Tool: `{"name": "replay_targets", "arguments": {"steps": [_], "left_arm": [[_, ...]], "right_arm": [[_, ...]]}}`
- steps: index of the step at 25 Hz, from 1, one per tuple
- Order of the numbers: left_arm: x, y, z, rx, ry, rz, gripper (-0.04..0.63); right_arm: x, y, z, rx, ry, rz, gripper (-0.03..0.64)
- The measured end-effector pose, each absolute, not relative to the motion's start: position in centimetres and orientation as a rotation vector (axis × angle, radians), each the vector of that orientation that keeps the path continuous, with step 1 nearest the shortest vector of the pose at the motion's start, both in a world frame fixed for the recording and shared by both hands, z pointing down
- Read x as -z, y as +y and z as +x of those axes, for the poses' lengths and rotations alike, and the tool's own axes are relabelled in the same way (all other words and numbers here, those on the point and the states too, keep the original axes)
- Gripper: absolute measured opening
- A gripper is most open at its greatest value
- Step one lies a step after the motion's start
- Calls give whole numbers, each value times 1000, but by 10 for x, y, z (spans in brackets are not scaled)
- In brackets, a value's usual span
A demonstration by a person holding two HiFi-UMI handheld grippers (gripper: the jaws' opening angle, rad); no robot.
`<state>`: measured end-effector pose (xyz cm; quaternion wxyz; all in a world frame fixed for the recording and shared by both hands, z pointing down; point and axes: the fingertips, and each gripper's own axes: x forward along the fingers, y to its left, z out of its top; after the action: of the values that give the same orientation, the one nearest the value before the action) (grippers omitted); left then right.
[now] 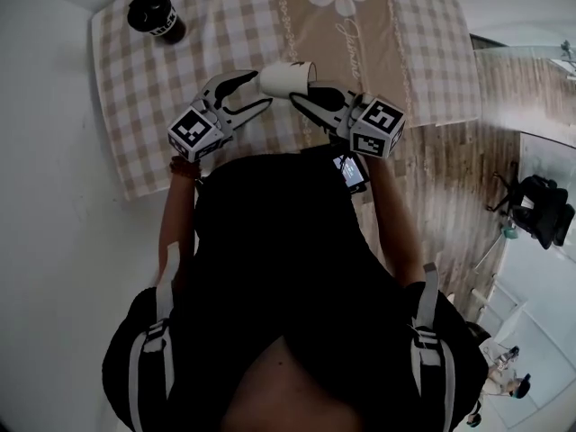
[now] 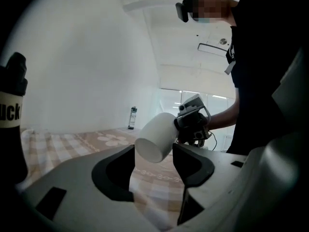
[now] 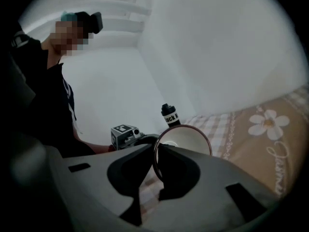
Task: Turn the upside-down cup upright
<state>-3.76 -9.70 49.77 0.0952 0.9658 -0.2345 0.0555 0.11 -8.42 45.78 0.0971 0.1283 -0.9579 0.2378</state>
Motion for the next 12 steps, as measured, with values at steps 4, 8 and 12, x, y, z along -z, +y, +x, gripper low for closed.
{"name": "replay_targets", "arguments": {"steps": [4,8,12], "left_arm": [[-503,-101,-42,-259,-804,2845,252],[-512,-99,-46,-264,-843,2811,211],[-515,-93,-43,-261,-835,2811,209]], "right_arm": [[-464,-96,9,-392,-2702,541,37],[-473,-104,13,-198,-2549,582,37],[-496,-104,14,-104,-2376,541,37]]}}
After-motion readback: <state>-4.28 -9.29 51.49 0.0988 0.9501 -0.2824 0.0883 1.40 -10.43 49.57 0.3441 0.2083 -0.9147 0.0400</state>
